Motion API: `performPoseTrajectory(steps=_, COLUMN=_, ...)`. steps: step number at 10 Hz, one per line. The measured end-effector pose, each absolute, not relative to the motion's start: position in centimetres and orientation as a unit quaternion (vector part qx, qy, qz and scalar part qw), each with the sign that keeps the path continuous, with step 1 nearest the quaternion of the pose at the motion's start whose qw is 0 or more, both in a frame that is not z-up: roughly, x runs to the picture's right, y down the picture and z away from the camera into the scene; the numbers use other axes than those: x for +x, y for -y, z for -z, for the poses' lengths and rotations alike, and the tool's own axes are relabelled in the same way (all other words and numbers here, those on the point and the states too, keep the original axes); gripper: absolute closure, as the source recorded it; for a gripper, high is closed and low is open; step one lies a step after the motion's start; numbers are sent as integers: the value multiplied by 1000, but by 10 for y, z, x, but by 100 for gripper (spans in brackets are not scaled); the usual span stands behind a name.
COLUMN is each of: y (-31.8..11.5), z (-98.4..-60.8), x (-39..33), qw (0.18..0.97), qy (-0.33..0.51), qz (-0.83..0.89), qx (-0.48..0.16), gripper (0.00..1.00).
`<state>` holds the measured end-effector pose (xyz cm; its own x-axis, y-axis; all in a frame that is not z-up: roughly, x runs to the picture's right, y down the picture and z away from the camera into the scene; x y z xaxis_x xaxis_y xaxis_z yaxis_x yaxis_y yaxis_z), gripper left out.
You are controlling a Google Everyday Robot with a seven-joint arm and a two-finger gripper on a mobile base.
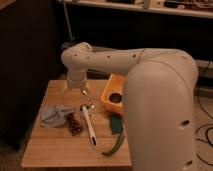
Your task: Place towel in tray
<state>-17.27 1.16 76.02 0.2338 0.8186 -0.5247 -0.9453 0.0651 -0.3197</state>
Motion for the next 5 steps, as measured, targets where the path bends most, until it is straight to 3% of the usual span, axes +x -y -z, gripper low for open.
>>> performPoseTrajectory(steps=5, y=-34, z=-777, x=-263, qw=786, qy=-57, qz=-500, qx=-358, gripper=20)
